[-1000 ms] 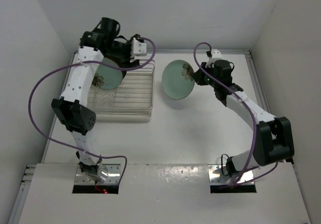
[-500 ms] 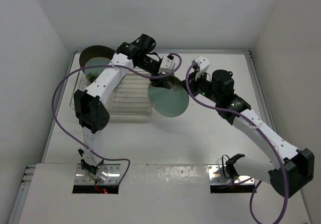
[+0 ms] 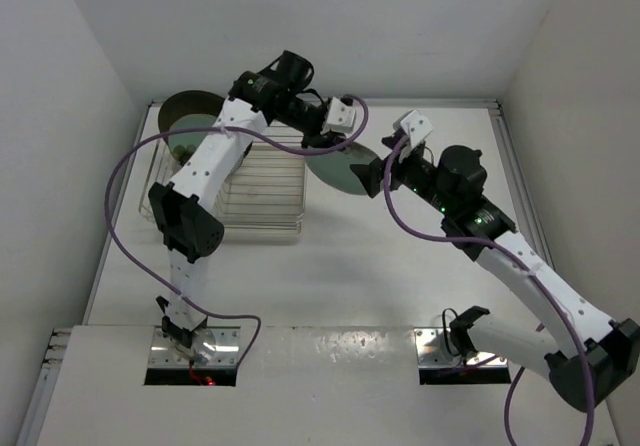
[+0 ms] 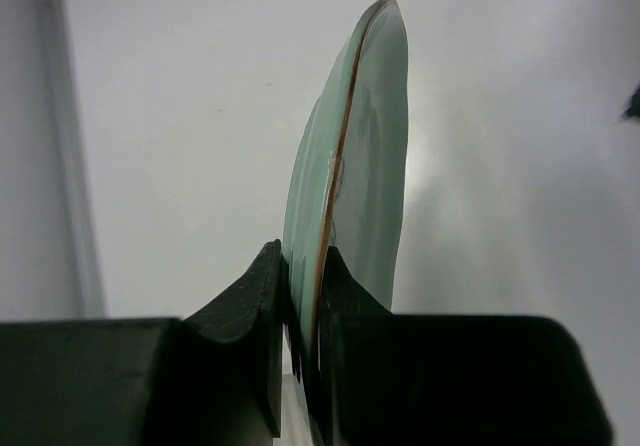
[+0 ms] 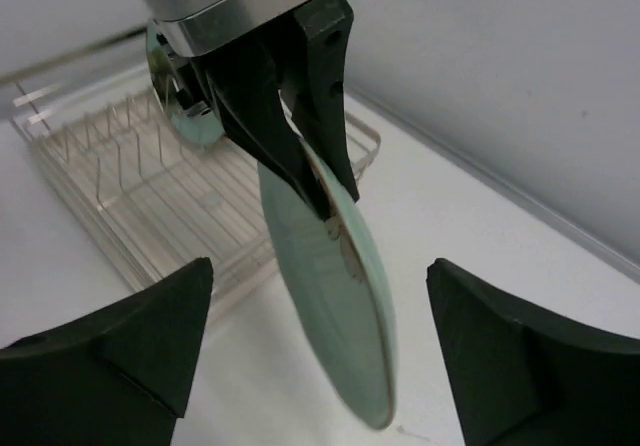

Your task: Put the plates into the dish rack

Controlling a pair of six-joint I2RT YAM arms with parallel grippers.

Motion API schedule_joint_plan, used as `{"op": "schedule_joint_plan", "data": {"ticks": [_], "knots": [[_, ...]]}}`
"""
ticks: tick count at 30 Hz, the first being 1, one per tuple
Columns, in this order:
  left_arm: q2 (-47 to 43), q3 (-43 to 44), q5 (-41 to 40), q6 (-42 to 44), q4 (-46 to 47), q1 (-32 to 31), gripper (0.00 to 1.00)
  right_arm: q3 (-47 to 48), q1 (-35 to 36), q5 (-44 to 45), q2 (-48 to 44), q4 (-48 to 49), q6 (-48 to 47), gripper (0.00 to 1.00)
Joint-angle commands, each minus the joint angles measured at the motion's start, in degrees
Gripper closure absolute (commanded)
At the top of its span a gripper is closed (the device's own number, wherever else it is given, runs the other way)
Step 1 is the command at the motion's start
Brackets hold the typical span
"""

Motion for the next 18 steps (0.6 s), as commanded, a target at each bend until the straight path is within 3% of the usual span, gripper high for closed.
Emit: {"op": "schedule_joint_plan", "data": {"ticks": [1,5,9,18], "knots": [[-4.26,10.43,-0.51,-0.04,2.84,1.78,1.0,1.85,0.37,2.55,-4.54,7.21,-1.66,0.1],[-7.96,15.98,-5.78,3.55,0.31,6.62,1.0,2.11,0.28,7.38,-7.27,6.78,-5.27,0.05],[-11.12,17.31,-11.31,14.25,-6.81,13.72,1.0,0.8,0.37,10.54,-8.77,6.6,-7.2,0.03],[-18.06,5.46,-18.44,19.19,-7.79,27.53,1.0,2.55,0.1,9.76,-4.12,7.39,-7.29,0.01]]}}
